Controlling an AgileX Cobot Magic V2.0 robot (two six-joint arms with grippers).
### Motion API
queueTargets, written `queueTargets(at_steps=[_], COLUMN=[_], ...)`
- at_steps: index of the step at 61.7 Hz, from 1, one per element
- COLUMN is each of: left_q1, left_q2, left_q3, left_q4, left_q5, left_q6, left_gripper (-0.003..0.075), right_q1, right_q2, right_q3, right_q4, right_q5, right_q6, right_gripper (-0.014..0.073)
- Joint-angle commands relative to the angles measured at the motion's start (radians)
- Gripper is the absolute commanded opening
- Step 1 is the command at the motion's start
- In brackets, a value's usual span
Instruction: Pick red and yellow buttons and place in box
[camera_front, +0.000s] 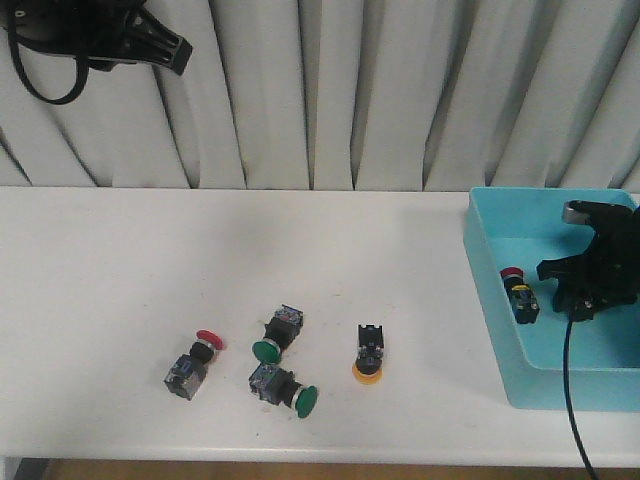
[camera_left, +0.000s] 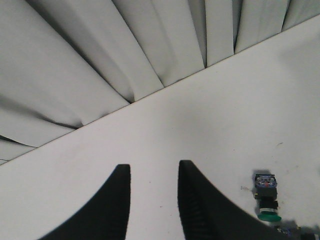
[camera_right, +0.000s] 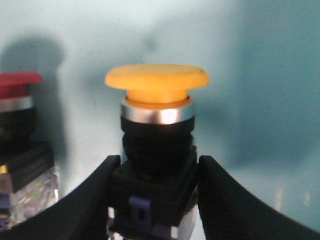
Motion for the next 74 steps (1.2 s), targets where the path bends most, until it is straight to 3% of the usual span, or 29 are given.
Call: queueTargets(at_steps=[1, 16, 26, 36, 45, 59, 68, 74], left_q1=[0.002, 0.002, 0.002, 0.002, 0.002, 0.002, 0.002, 0.002], left_q2=[-0.038, -0.038, -0.038, -0.038, -0.038, -0.034, -0.026, -0.026], left_q3=[-0.03, -0.03, -0.03, -0.03, -0.03, -0.03, -0.03, -0.03], left_q4=[0.028, 0.027, 0.028, 0.028, 0.03, 0.031, 0.03, 0.031], left_q5=[-0.044, -0.037, -0.037, -0.04, -0.05, -0.086, -0.132, -0.173], left_q6=[-0.011, -0.011, -0.011, -0.011, -0.008, -0.008, -0.008, -0.007], left_gripper=[0.0237, 0.0237, 0.0237, 0.0237, 0.0237, 0.0237, 0.0237, 0.0229], right_q1=[-0.005, -0.005, -0.005, -0.005, -0.005, -0.005, -0.004, 0.051], right_q2=[-0.055, -0.062, -0.132, -0.296, -0.471, -0.828, -1.118, -1.288], right_q3=[-0.037, -0.047, -0.076, -0.095, -0.094, -0.083, 0.036, 0.186], right_q4=[0.016, 0.012, 0.036, 0.139, 0.311, 0.56, 0.622, 0.588], right_q5=[0.018, 0.029, 0.026, 0.018, 0.042, 0.109, 0.001, -0.134], right_q6=[-0.006, -0.022, -0.02, -0.081, -0.134, -0.323, -0.36, -0.394], right_gripper=[0.0139, 0.0471, 0.0519, 0.0482, 0.0431, 0.0262, 0.0124, 0.003])
